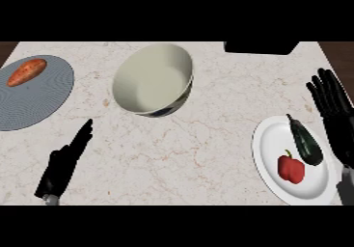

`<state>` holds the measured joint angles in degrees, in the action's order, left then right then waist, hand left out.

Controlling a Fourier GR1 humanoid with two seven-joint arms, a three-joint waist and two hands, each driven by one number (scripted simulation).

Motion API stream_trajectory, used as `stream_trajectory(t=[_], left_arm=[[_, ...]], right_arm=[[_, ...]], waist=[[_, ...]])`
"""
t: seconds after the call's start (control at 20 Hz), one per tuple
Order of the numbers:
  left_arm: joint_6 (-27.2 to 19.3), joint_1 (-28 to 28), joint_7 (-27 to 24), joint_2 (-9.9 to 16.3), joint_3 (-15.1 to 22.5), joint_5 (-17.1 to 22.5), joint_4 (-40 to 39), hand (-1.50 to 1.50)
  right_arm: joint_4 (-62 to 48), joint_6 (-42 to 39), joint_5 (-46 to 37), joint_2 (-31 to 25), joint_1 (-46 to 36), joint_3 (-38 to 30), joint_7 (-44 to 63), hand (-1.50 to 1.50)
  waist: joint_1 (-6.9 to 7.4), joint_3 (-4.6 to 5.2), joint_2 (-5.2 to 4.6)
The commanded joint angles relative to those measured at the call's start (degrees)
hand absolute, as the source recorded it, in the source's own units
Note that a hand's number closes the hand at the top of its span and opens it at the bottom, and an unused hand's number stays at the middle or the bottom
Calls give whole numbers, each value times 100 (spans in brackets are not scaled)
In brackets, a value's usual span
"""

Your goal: Pick the eggplant from the plate and place it in the bowl

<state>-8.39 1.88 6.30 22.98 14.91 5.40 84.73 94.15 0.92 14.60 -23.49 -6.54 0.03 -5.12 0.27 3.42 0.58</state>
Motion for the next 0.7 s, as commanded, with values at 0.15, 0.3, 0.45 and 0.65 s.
stream_trajectory(t=[0.15,0.3,0.45,0.65], left_arm=[[-344,-732,-552,-172,-693,272,500,0],[-576,-1147,-626,-215,-1277,593,649,0],[-395,-1391,-656,28,-1748,873,491,0],[175,-1336,-841,350,-2186,1199,215,0]], right_arm=[[246,-1533,2219,771,-481,214,0,-150],[122,-1864,789,-687,-578,-261,-445,-150],[-486,-1713,2900,191,-108,-1110,-176,-150],[-1000,-3298,3264,-581,298,-1701,-549,-150]], waist=[[247,-383,-2],[40,-338,-41],[-94,-349,-62],[-51,-346,-63]])
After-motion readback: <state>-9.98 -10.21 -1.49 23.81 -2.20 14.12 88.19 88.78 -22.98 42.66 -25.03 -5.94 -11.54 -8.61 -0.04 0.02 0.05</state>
